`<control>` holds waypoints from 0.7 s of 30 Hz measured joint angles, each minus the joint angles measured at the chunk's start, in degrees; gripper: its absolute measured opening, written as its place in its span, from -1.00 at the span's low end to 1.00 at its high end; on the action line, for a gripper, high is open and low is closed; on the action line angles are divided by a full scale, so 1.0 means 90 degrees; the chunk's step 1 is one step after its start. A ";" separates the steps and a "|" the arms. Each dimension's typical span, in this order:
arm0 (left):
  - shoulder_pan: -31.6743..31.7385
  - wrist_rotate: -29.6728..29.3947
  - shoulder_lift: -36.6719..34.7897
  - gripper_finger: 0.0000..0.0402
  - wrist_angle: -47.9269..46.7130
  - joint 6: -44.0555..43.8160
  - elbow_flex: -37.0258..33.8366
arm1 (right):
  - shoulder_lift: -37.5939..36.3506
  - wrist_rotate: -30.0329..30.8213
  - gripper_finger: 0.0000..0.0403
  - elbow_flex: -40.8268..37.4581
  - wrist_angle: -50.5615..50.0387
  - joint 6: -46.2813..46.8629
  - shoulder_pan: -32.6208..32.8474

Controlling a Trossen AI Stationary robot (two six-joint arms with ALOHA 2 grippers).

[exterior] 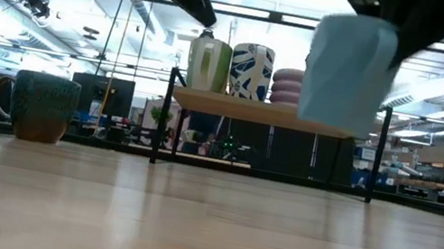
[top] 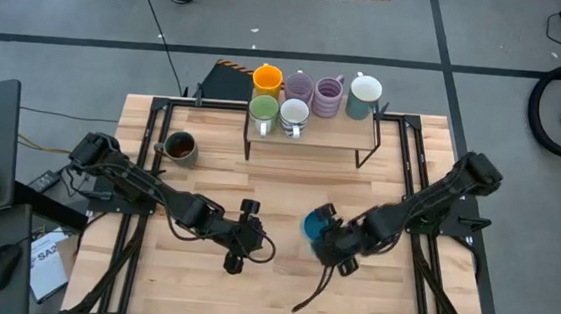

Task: Place coffee mugs
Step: Put the light blue mug on the shelf

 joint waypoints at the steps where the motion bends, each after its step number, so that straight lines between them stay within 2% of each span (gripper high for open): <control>1: 0.0000 0.0044 0.0000 -0.12 0.0034 0.0050 0.0000 | -0.0155 -0.0001 -0.80 0.0000 -0.0080 -0.0123 -0.0071; 9: 0.0004 0.0681 0.0000 -0.12 0.0856 0.0755 0.0000 | -0.1091 -0.0337 -0.80 0.0000 -0.0458 -0.1051 -0.0844; 18: 0.0164 0.0964 0.0000 -0.12 0.1141 0.1050 -0.0028 | -0.1460 -0.0611 -0.79 0.0000 -0.0816 -0.1653 -0.1687; 21: 0.0240 0.1189 -0.0004 -0.12 0.2008 0.1033 -0.0529 | -0.1462 -0.0608 -0.79 0.0002 -0.0901 -0.1913 -0.1870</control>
